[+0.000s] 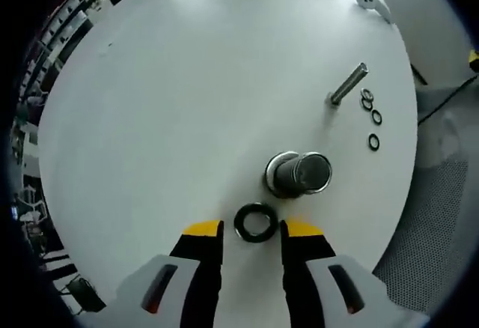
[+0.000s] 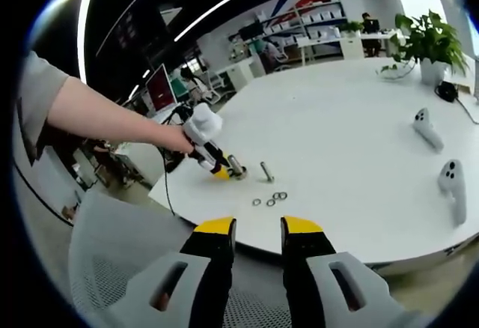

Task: Place the washer onto the threaded stud by aligning its center hole with the stud, sliding it down to the base, and recovering from edge contact or off-axis alignment until the washer reaches the visible bottom stop.

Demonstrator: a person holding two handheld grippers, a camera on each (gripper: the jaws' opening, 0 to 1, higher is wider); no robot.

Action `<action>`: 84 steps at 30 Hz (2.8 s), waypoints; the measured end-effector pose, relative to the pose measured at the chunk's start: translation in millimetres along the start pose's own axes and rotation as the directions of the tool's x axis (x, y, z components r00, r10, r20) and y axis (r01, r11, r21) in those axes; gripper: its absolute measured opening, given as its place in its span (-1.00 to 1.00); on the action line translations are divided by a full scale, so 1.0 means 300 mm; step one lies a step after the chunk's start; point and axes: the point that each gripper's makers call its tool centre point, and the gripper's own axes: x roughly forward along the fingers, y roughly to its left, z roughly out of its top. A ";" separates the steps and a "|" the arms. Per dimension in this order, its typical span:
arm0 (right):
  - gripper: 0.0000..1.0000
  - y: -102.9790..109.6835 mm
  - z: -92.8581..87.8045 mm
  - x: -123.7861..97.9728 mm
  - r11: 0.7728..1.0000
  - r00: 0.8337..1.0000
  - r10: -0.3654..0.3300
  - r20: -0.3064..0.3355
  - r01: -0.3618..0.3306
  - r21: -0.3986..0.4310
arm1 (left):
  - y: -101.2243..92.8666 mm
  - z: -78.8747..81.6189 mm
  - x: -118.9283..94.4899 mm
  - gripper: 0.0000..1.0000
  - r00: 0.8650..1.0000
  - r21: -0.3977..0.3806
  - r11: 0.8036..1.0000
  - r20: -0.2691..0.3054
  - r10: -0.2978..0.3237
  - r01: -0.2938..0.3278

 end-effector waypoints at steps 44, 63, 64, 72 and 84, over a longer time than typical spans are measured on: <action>-0.49 0.000 0.004 0.000 1.000 1.000 0.000 0.004 0.000 0.004 | -0.055 -0.033 -0.011 -0.62 0.999 -0.021 0.999 -0.021 0.026 -0.026; -0.49 0.005 0.006 0.000 1.000 1.000 0.008 0.007 -0.008 -0.001 | -0.041 0.045 -0.197 -0.62 0.993 0.069 0.998 0.121 -0.003 -0.005; -0.49 0.005 0.006 -0.001 1.000 1.000 0.008 0.008 -0.008 -0.001 | -0.044 0.049 -0.203 -0.62 0.992 0.072 0.997 0.127 -0.005 -0.004; -0.49 0.004 0.009 -0.002 1.000 1.000 0.007 0.014 -0.007 -0.001 | -0.068 0.096 -0.231 -0.62 0.987 0.089 0.996 0.159 -0.024 0.010; -0.49 0.003 0.011 -0.002 1.000 1.000 0.006 0.018 -0.006 0.002 | -0.081 0.141 -0.208 -0.62 0.988 0.105 0.994 0.150 -0.032 0.017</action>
